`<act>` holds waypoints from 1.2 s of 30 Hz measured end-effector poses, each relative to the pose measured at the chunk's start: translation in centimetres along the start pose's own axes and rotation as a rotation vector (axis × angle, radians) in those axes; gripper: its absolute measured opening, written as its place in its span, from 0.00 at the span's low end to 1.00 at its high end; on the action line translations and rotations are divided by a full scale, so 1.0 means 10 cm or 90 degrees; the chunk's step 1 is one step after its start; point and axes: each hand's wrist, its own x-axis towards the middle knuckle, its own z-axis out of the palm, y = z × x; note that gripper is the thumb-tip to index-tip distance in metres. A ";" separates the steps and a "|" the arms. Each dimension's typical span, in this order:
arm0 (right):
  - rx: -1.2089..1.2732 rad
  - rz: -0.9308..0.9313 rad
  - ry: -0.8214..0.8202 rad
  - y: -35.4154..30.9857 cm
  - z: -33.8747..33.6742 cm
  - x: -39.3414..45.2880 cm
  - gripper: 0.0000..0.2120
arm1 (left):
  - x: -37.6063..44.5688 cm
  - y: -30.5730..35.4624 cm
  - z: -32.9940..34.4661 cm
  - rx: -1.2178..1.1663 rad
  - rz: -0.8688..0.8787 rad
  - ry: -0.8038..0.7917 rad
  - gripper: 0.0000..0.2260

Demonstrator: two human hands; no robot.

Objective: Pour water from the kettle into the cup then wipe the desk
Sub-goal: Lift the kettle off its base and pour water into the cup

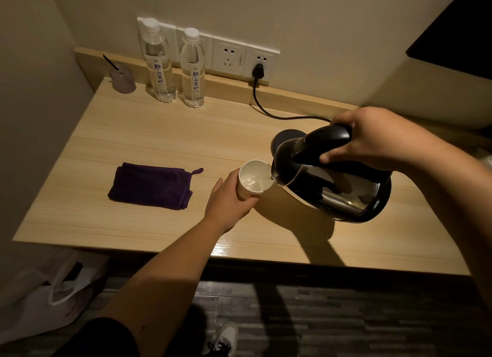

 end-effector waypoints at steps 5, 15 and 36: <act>0.001 0.004 0.001 0.00 -0.01 0.01 0.14 | 0.00 0.00 -0.01 -0.003 -0.007 -0.005 0.34; -0.002 0.001 0.008 -0.02 -0.03 0.02 0.14 | 0.00 0.00 -0.01 0.001 -0.006 -0.007 0.34; 0.214 0.122 0.035 0.33 0.19 -0.32 0.13 | 0.01 0.00 -0.01 0.002 0.016 -0.002 0.34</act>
